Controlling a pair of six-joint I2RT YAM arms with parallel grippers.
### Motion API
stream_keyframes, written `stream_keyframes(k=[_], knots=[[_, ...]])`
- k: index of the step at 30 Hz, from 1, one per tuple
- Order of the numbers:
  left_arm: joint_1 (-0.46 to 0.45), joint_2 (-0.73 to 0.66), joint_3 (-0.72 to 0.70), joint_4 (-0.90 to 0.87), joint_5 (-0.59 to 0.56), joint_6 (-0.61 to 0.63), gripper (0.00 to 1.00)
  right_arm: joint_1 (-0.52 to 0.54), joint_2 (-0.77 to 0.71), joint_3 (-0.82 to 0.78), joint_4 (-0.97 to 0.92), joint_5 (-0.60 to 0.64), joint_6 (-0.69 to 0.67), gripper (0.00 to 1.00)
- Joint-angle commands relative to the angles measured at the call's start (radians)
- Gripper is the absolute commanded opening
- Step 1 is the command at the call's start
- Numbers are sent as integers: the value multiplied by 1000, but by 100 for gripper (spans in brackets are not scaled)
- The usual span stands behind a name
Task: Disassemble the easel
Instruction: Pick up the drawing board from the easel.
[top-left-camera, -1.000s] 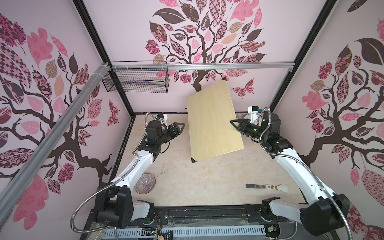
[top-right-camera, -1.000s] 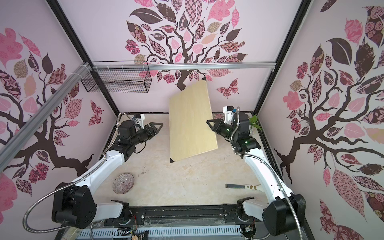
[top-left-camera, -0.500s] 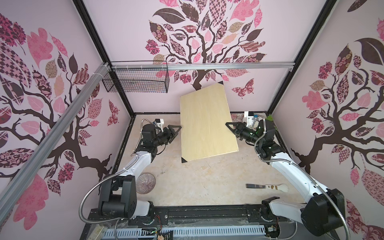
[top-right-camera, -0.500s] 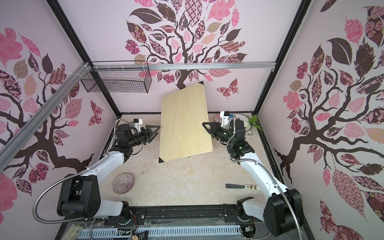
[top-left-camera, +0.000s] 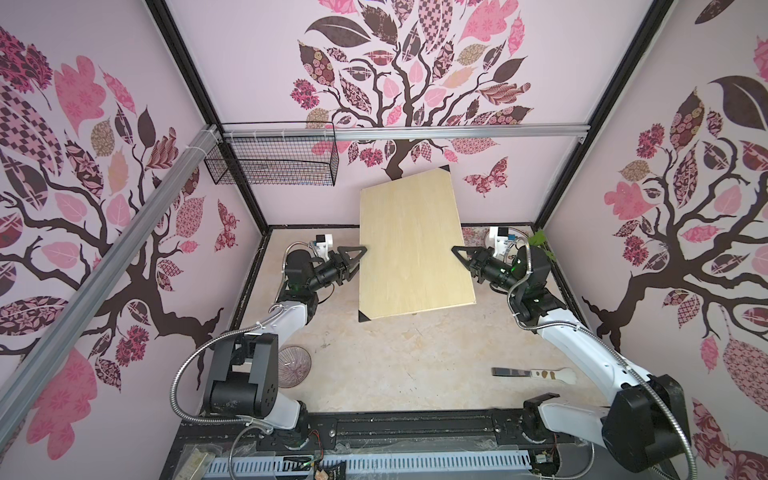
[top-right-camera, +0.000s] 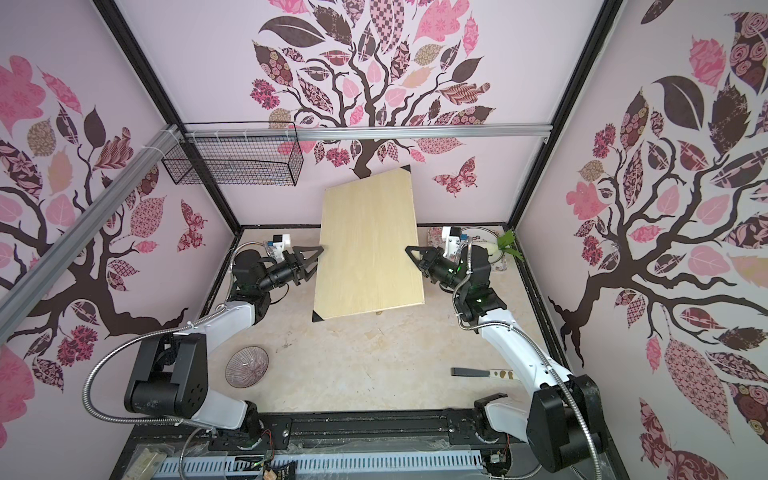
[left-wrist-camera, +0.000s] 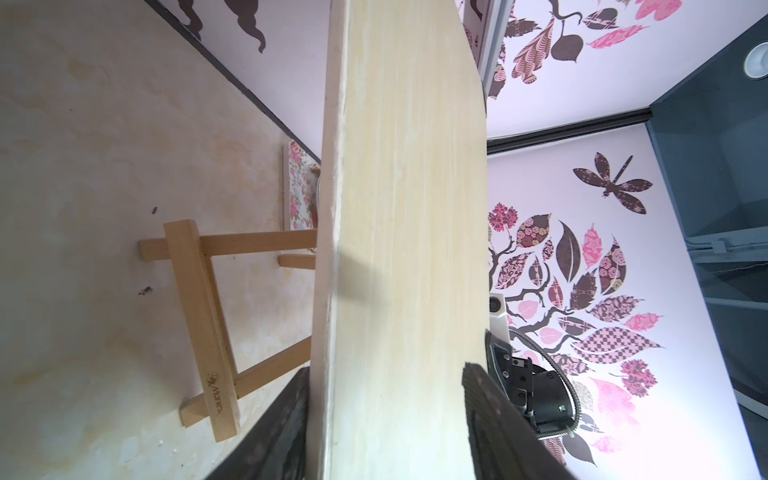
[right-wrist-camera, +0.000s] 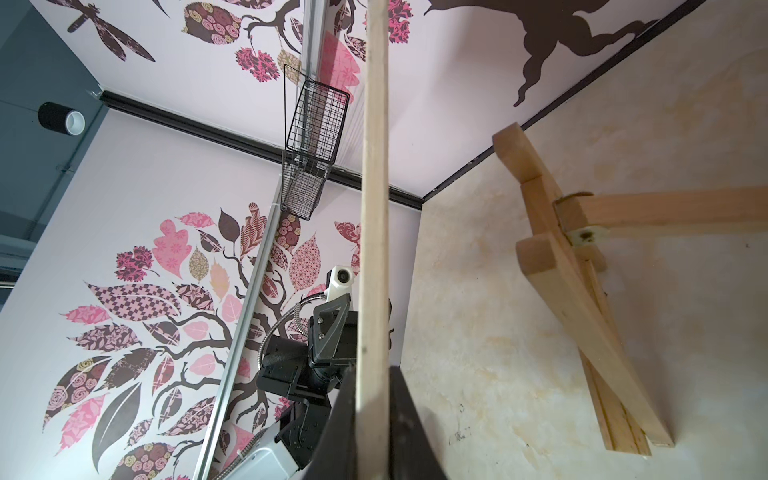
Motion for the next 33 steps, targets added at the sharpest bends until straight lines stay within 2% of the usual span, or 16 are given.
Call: stream_keyframes(k=[1, 6, 14, 21, 22, 25, 29, 33], knots=[[-15, 5, 35, 148, 70, -96, 58, 3, -35, 60, 262, -10, 52, 0], [-17, -1, 57, 175, 102, -137, 49, 3, -29, 37, 247, -5, 47, 0], [-16, -32, 38, 176, 104, -154, 18, 3, 12, 43, 201, -38, 30, 0], [-15, -53, 20, 206, 101, -184, 2, 3, 31, 70, 146, -55, -1, 2], [-16, -52, 17, 221, 101, -196, 0, 3, 34, 71, 138, -55, -4, 5], [-15, -49, -7, 292, 86, -252, 0, 3, 43, 71, 125, -55, -6, 29], [12, -48, -68, 466, 22, -382, 0, 3, 58, 71, 125, -65, -2, 38], [31, -86, -103, 458, -37, -382, 0, 3, 74, 80, 124, -88, 0, 45]])
